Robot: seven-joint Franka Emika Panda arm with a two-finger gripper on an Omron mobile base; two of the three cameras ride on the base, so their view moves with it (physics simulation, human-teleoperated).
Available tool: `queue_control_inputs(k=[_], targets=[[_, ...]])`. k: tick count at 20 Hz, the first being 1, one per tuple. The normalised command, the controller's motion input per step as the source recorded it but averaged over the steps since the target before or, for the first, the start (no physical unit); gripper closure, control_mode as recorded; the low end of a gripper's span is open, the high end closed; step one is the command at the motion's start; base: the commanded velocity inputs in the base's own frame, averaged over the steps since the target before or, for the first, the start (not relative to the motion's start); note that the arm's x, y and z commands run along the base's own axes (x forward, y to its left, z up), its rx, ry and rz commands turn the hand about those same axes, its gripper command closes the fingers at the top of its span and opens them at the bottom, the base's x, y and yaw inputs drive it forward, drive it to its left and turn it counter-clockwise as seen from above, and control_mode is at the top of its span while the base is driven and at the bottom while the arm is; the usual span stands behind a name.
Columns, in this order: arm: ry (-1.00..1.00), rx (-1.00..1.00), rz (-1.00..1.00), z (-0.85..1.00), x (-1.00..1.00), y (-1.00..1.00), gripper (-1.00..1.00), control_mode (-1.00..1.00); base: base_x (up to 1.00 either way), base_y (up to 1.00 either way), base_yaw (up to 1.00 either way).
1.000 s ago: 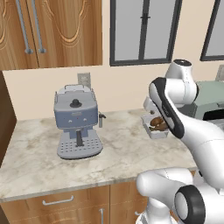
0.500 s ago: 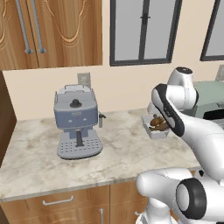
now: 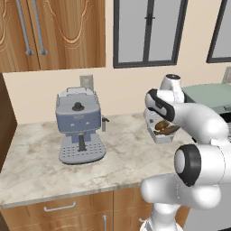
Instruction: Place the tupperware on the top shelf of the fridge. Make space for the tupperware among the existing items by rearranging them on the shelves if needed. Close the fridge door when finished.
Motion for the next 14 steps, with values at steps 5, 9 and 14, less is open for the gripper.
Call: queue_control_inputs(k=[5,9,14], targets=[[0.00,0.00,0.03,-0.46,0.48,0.00,-1.00,-1.00,0.00,0.00,0.00],[0.00,0.00,0.02,-0.66,0.31,0.00,-1.00,-1.00,0.00,0.00,0.00],[0.00,0.00,0.02,-0.57,0.23,-0.05,-1.00,-1.00,0.00,0.00,0.00]])
